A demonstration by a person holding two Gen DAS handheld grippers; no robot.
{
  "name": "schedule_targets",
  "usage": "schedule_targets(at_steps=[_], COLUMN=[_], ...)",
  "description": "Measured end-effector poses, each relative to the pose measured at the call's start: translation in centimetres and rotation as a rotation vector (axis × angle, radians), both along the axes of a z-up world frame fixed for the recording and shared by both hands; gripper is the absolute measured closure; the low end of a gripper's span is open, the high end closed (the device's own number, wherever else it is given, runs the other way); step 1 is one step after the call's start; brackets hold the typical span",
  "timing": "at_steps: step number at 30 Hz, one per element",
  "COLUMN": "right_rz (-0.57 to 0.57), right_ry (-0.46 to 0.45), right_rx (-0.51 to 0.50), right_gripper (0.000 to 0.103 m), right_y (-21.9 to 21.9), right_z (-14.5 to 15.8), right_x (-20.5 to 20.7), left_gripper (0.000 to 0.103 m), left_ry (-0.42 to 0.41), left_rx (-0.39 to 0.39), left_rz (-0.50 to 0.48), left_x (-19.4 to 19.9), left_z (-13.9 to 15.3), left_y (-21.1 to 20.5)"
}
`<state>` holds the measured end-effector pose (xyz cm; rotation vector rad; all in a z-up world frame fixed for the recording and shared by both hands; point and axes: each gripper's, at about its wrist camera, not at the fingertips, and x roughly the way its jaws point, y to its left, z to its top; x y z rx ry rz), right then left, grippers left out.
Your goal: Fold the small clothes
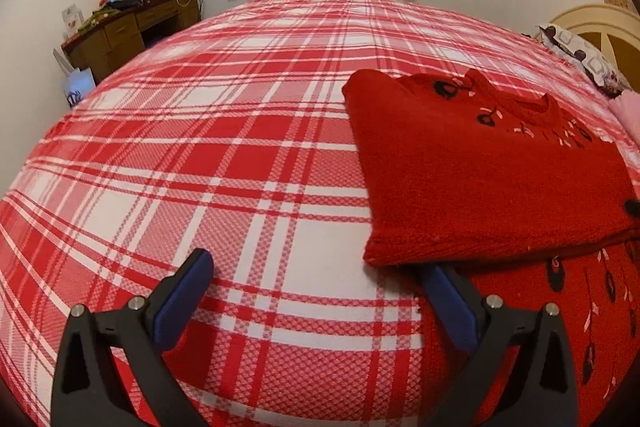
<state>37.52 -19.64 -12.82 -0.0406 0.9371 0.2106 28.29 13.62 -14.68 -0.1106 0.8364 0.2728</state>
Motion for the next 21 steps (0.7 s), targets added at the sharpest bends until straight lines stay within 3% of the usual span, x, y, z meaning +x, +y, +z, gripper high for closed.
schedule_targets(at_steps=[7,13,16,21], right_rz=[-0.048,-0.11,-0.119,-0.113], right_ry=[-0.107,-0.049,-0.062,-0.082], right_rx=[-0.034,-0.11,-0.091,-0.177], right_gripper=[0.096,0.096,0.096,0.096], right_y=[-2.2,-3.3,-3.8,-2.8], right_z=[3.3,0.0,-0.3,0.1], right_x=[-1.0,-0.3,-0.5,-0.8], left_gripper=[0.0,0.0,0.0,0.0], left_ry=[0.004,0.004,0.003,0.002], left_rx=[-0.027,-0.039,-0.042,-0.043], left_rz=[-0.001,-0.005,-0.005,-0.007], left_x=[0.0,0.0,0.0,-0.1], left_z=[-0.2,-0.2,-0.3,-0.2], left_y=[0.2,0.4,0.4,0.4])
